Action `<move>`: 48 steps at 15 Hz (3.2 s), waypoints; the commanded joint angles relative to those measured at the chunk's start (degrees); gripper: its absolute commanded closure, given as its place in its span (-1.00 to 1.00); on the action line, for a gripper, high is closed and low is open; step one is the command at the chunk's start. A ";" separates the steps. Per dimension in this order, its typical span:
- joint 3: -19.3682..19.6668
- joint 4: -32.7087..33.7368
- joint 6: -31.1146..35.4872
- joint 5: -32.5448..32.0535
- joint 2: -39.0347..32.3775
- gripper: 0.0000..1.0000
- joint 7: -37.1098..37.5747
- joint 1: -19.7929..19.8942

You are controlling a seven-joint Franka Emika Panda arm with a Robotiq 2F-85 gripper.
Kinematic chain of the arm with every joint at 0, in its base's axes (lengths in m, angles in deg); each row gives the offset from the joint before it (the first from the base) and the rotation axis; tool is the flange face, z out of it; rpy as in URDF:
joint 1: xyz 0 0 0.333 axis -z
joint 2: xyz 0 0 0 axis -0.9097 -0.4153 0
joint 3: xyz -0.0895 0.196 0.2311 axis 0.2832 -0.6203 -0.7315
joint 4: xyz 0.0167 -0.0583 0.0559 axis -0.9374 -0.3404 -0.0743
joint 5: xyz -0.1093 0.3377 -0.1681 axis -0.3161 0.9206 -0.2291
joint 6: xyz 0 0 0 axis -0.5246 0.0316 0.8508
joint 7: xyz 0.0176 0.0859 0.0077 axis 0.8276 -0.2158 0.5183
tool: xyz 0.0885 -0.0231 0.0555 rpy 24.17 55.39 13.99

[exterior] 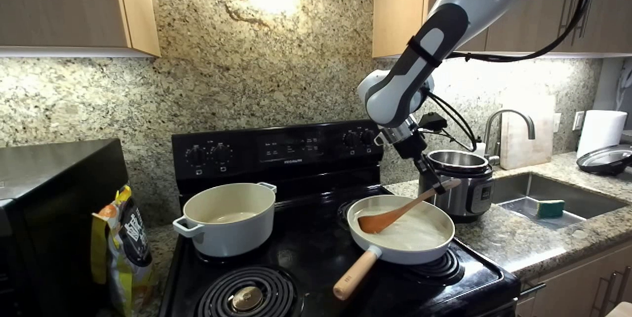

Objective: Use the wooden spoon to stir the water in the white pan

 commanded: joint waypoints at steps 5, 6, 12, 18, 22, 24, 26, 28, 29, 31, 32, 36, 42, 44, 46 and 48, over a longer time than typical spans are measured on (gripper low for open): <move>0.01 -9.86 -2.15 -3.07 4.75 0.85 -2.31 0.29; 0.34 -10.98 -2.55 -3.17 5.49 0.85 -2.12 0.49; 3.40 -13.91 -6.37 -3.23 10.03 0.85 -0.87 2.46; 6.09 -9.55 -11.46 -2.40 9.30 0.85 2.68 4.47; 7.24 -5.97 -11.26 -0.91 8.32 0.85 4.14 5.31; 7.51 -4.22 -11.06 -0.58 8.07 0.85 5.64 5.59; 7.43 -2.39 -10.88 -0.83 7.61 0.85 5.88 5.52; 7.01 -0.44 -10.92 -0.84 6.71 0.85 5.78 5.10; 6.75 0.43 -10.81 -0.91 6.22 0.85 5.86 4.88; 5.90 2.37 -11.20 -1.37 4.64 0.85 6.04 4.25; 5.39 3.30 -11.32 -1.45 3.78 0.85 5.93 4.03; 3.71 6.85 -12.11 -1.94 -0.36 0.85 5.64 3.03; 1.18 9.83 -11.98 -2.59 -5.13 0.85 3.15 1.67; 0.05 8.90 -11.45 -3.26 -5.03 0.85 2.32 0.92; -1.12 8.16 -11.53 -3.92 -5.03 0.85 1.33 0.01; -2.02 7.54 -11.55 -4.39 -5.04 0.85 0.26 -0.79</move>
